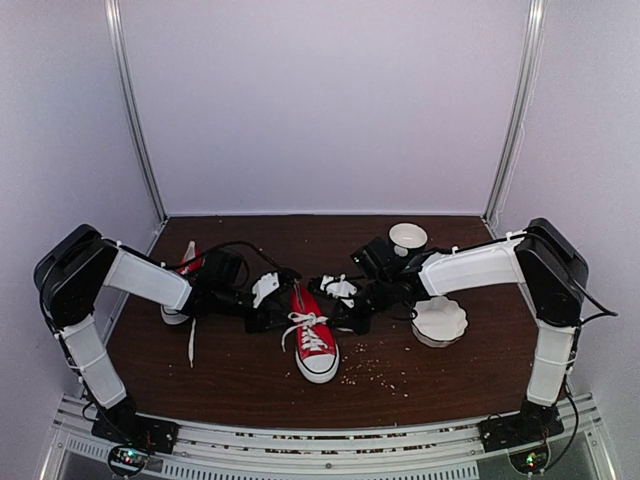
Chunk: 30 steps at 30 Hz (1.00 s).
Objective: Tie the shoes
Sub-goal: Pull the loops with the shoelace from the shoe.
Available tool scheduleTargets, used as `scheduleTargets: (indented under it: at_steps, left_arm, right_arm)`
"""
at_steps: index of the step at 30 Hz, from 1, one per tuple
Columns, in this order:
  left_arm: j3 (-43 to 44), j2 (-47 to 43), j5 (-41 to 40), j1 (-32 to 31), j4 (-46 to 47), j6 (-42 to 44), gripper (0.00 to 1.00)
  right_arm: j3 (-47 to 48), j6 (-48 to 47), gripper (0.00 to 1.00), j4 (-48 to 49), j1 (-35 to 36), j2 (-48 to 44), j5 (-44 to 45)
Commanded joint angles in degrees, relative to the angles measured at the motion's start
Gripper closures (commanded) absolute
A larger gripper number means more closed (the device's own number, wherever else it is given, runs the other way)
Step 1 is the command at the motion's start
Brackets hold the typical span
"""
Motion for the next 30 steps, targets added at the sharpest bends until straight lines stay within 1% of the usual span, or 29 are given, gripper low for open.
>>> scheduleTargets:
  at_steps: [1,4,8,9,10,11,13,14,15,17,20,23,27,30]
  left_arm:
    - [1.44,0.83,-0.93,0.2,1.94,-0.7,0.69]
    - [1.01,0.9,0.27,0.26,4.1,-1.87,0.79]
    - [-0.16,0.55,2.29,0.25,7.46,-3.54,0.94]
    - [-0.57,0.38,2.42,0.26,8.22,-3.8,0.97]
    - [-0.88,0.25,2.51,0.24,8.68,-3.83,0.97]
    - [-1.11,0.08,2.52,0.26,8.84,-3.63,0.94]
    - [-1.51,-0.27,1.85,0.22,7.96,-2.19,0.75]
    - [-1.8,-0.96,0.95,0.26,7.19,-0.62,0.68]
    - [-2.16,-1.73,0.0,0.22,6.34,1.22,0.63]
    - [-3.18,-3.58,-1.37,0.24,5.49,6.04,0.56]
    - [-2.97,-4.99,-3.75,0.1,5.42,11.73,0.53]
    - [1.03,-4.37,-6.01,-0.79,0.49,17.85,0.54]
    - [4.13,-2.93,-5.14,-1.39,-7.85,24.18,0.54]
    - [3.95,-2.3,-5.12,-1.55,-8.85,25.93,0.51]
  right_arm:
    - [-0.15,-0.28,1.0,-0.76,0.36,-2.41,0.68]
    - [-0.19,-0.21,1.0,-0.84,0.63,-2.32,0.58]
    - [-0.07,-0.02,1.0,-1.18,1.04,-2.35,0.54]
    - [-0.07,-0.01,1.0,-1.26,1.09,-2.35,0.54]
    - [-0.07,-0.01,1.0,-1.36,1.21,-2.37,0.58]
    - [-0.07,-0.02,1.0,-1.35,1.29,-2.36,0.54]
    - [-0.05,-0.1,1.0,-1.45,1.33,-2.22,0.54]
    - [0.08,-0.17,1.0,-1.53,1.34,-2.24,0.46]
    - [0.01,-0.19,1.0,-1.59,1.29,-2.28,0.45]
    - [0.11,-0.4,1.0,-1.72,1.29,-2.24,0.38]
    - [0.26,-0.62,1.0,-1.91,1.33,-2.12,0.32]
    - [0.58,-0.72,1.0,-1.95,1.29,-1.86,0.04]
    - [0.65,-0.72,1.0,-1.94,1.3,-1.65,-0.08]
    - [0.69,-1.0,1.0,-2.3,1.33,-1.64,-0.1]
